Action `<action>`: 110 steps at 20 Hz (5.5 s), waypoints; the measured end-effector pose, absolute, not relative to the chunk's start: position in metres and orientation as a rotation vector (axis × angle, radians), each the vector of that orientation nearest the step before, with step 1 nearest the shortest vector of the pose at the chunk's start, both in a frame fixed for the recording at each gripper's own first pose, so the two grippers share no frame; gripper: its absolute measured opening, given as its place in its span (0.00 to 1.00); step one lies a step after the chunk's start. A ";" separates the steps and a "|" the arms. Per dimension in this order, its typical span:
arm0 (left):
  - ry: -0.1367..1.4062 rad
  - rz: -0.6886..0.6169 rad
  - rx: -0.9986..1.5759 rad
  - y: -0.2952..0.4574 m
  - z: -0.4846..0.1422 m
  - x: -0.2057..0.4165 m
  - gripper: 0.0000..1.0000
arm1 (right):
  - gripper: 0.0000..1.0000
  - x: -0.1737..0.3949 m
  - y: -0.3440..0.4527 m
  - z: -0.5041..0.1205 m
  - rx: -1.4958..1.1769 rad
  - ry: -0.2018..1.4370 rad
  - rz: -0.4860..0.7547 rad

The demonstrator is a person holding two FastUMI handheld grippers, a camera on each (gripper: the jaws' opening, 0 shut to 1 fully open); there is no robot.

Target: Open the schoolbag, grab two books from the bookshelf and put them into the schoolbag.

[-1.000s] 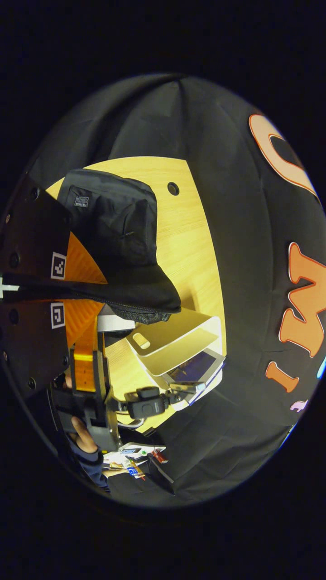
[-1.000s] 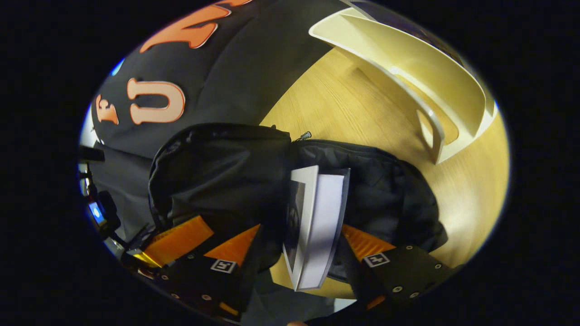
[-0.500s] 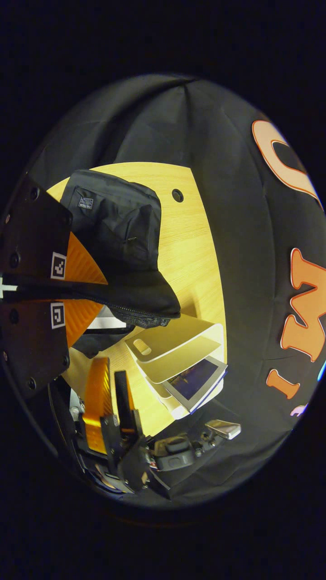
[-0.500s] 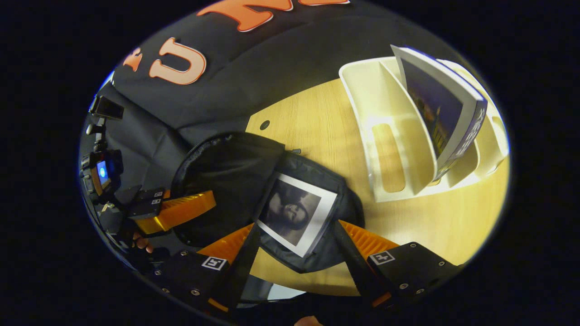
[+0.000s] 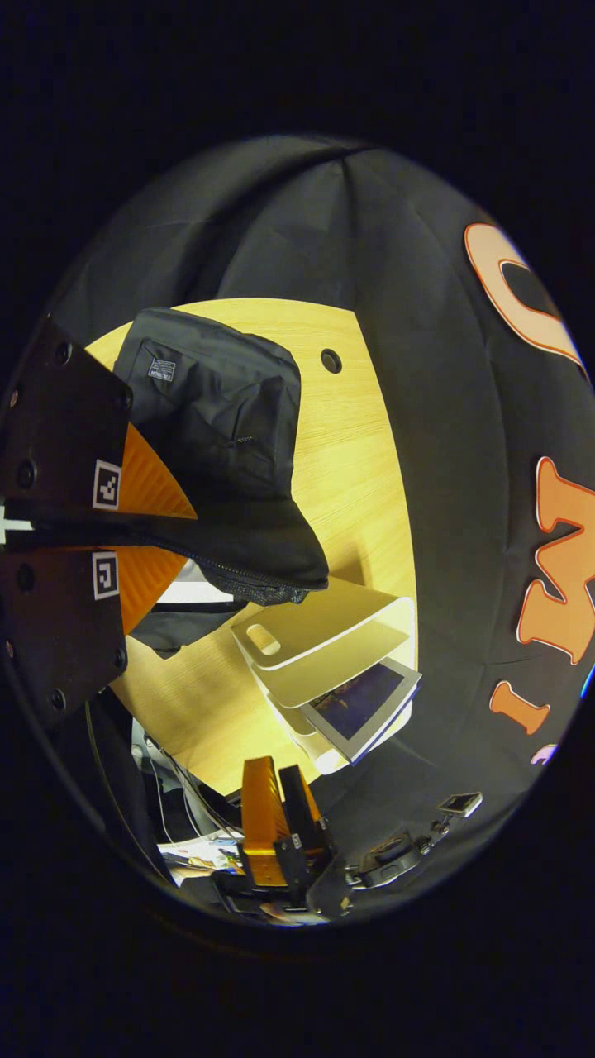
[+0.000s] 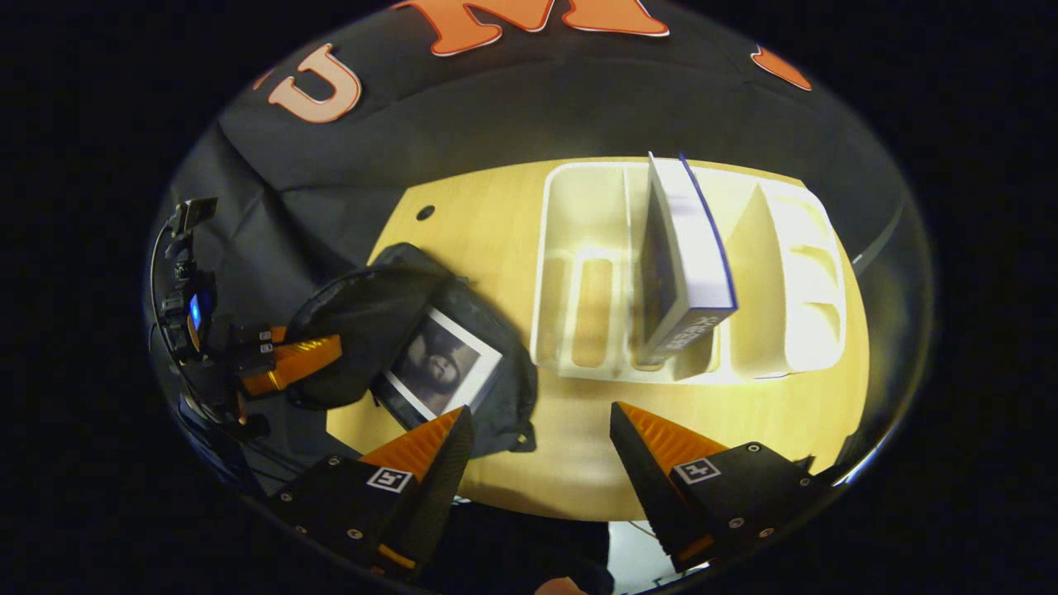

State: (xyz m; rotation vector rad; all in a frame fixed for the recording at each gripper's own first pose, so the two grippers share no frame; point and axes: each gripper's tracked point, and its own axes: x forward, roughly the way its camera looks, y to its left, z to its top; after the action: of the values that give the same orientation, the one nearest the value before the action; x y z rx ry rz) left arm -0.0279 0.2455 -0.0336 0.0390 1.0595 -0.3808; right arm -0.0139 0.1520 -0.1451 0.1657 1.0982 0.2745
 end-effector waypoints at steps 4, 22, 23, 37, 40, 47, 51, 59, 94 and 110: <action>1.067 -0.369 0.052 0.248 -0.034 -0.028 0.05 | 0.99 0.004 0.113 -0.140 0.096 1.123 0.235; 1.115 -0.304 0.059 0.255 -0.037 -0.021 0.05 | 0.51 0.116 0.079 -0.158 0.039 1.218 0.124; 1.115 -0.303 0.058 0.254 -0.037 -0.021 0.05 | 0.42 0.115 0.074 -0.158 0.034 1.221 0.105; 1.077 -0.414 0.070 0.252 -0.039 -0.028 0.05 | 0.29 0.019 0.061 -0.122 0.205 1.160 0.009; 1.069 -0.434 0.084 0.251 -0.040 -0.030 0.05 | 0.29 -0.009 0.059 -0.121 0.256 1.151 -0.019; 1.064 -0.464 0.087 0.249 -0.041 -0.034 0.05 | 0.29 -0.068 0.061 -0.122 0.399 1.126 -0.054; 1.065 -0.480 0.093 0.248 -0.043 -0.035 0.05 | 0.29 -0.093 0.070 -0.123 0.507 1.105 -0.047; 1.062 -0.497 0.102 0.240 -0.043 -0.032 0.05 | 0.29 -0.132 0.082 -0.127 0.723 1.034 -0.016; 0.984 -0.448 0.049 0.254 0.005 -0.021 0.05 | 0.27 -0.050 0.309 -0.153 1.049 0.897 0.420; 0.961 -0.453 0.043 0.238 0.005 -0.026 0.05 | 0.31 -0.020 0.370 -0.193 0.986 0.942 0.372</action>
State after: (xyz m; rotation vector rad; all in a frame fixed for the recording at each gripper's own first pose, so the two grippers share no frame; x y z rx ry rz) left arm -0.0263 0.2375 0.0048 0.0427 0.9612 -0.4528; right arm -0.0203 0.3697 -0.1929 0.9863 0.9423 0.3724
